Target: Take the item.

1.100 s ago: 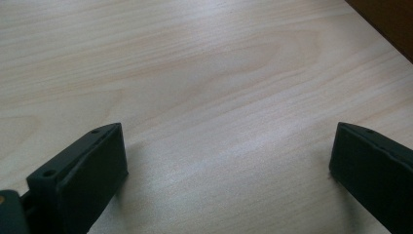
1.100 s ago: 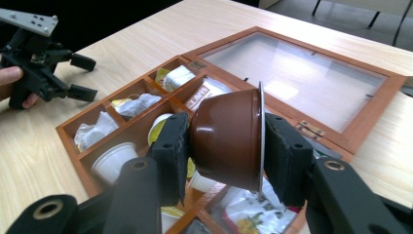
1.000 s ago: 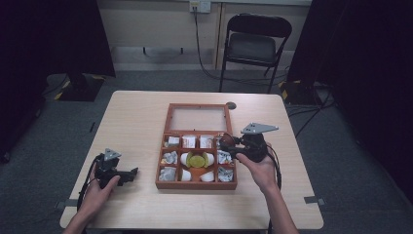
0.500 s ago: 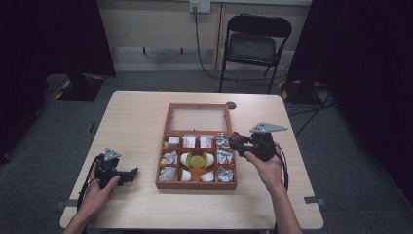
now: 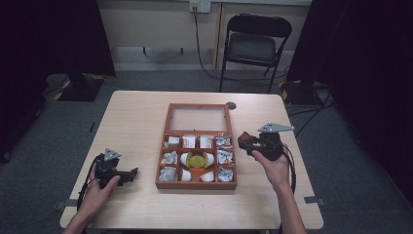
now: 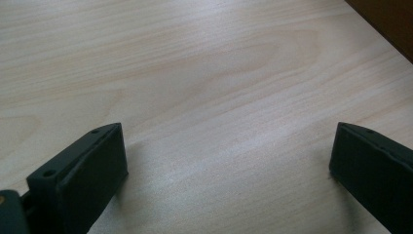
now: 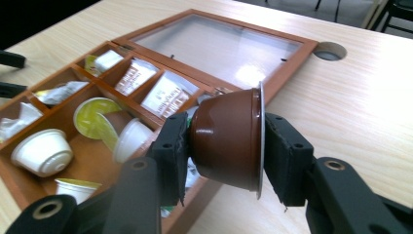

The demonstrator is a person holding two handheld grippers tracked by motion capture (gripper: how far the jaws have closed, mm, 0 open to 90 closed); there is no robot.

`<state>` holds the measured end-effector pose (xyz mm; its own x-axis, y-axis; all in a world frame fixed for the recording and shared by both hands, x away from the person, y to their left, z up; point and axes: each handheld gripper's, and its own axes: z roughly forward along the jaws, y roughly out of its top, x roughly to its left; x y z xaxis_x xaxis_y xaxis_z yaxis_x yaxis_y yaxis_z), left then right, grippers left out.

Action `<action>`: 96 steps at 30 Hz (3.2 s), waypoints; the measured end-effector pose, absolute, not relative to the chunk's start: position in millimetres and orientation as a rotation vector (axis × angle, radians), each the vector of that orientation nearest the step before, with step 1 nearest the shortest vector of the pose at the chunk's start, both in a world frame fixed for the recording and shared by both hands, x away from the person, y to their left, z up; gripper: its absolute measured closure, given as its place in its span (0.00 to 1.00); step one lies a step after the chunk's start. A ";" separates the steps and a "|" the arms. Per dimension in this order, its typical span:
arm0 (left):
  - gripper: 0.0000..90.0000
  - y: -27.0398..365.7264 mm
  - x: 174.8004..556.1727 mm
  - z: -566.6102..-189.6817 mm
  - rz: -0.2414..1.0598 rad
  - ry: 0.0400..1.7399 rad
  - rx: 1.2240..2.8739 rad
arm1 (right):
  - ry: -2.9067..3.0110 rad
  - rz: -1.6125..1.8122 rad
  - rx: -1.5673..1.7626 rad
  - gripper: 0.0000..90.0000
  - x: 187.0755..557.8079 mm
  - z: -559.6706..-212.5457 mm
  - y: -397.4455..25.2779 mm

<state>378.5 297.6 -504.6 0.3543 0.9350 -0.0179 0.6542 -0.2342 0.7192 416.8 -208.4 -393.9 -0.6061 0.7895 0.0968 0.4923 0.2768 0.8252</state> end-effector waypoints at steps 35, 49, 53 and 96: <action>0.00 297.5 378.5 -504.7 0.562 1.377 1.979 | 2.230 1.083 1.441 0.61 441.1 -465.5 -246.0; 0.00 297.5 378.5 -504.6 0.562 1.377 1.979 | 2.245 0.987 1.433 0.58 444.3 -473.9 -240.7; 0.00 297.5 378.5 -504.6 0.562 1.377 1.980 | 2.249 0.989 1.440 0.52 444.6 -474.6 -240.7; 0.00 297.4 378.1 -504.5 0.564 1.378 1.980 | 2.112 1.156 1.479 0.25 399.1 -441.5 -262.0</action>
